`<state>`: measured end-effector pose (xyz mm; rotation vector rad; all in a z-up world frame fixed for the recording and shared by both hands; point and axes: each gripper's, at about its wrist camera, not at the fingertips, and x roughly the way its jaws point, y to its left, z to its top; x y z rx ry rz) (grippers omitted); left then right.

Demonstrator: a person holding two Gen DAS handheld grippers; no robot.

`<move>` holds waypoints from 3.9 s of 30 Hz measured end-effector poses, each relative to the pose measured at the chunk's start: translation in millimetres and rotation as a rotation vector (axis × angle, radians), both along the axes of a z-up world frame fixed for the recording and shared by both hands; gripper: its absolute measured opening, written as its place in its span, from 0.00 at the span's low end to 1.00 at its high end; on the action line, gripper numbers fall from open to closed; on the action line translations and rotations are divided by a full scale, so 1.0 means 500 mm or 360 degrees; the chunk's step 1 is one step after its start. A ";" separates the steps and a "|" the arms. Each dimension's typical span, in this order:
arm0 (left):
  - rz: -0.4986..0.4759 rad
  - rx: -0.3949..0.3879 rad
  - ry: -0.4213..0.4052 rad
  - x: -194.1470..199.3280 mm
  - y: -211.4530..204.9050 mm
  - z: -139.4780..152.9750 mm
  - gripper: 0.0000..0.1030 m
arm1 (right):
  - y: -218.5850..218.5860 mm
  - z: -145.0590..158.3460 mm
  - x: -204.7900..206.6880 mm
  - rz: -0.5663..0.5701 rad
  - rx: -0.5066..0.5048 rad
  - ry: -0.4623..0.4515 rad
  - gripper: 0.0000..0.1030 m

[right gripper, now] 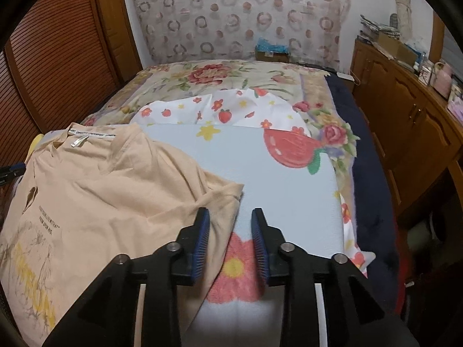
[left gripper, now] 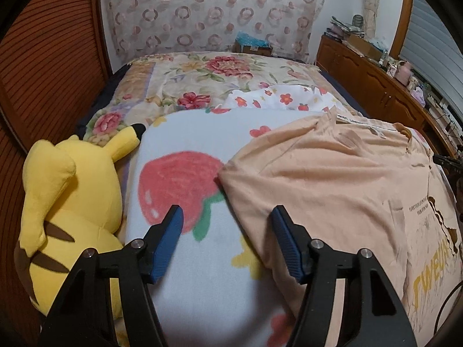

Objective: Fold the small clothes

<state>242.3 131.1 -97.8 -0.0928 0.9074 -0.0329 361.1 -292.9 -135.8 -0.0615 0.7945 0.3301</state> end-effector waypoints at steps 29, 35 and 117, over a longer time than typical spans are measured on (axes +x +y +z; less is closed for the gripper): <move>-0.0259 -0.0015 -0.0453 -0.210 -0.129 0.212 0.06 | 0.033 0.116 -0.251 0.0143 0.0149 -0.0473 0.06; -0.0265 -0.0054 -0.0548 -0.358 -0.136 0.228 0.06 | -0.014 0.094 -0.417 0.0164 0.0211 -0.0540 0.06; -0.0383 -0.0121 -0.0560 -0.501 -0.156 0.259 0.06 | -0.084 0.088 -0.640 0.0242 0.0229 -0.0470 0.07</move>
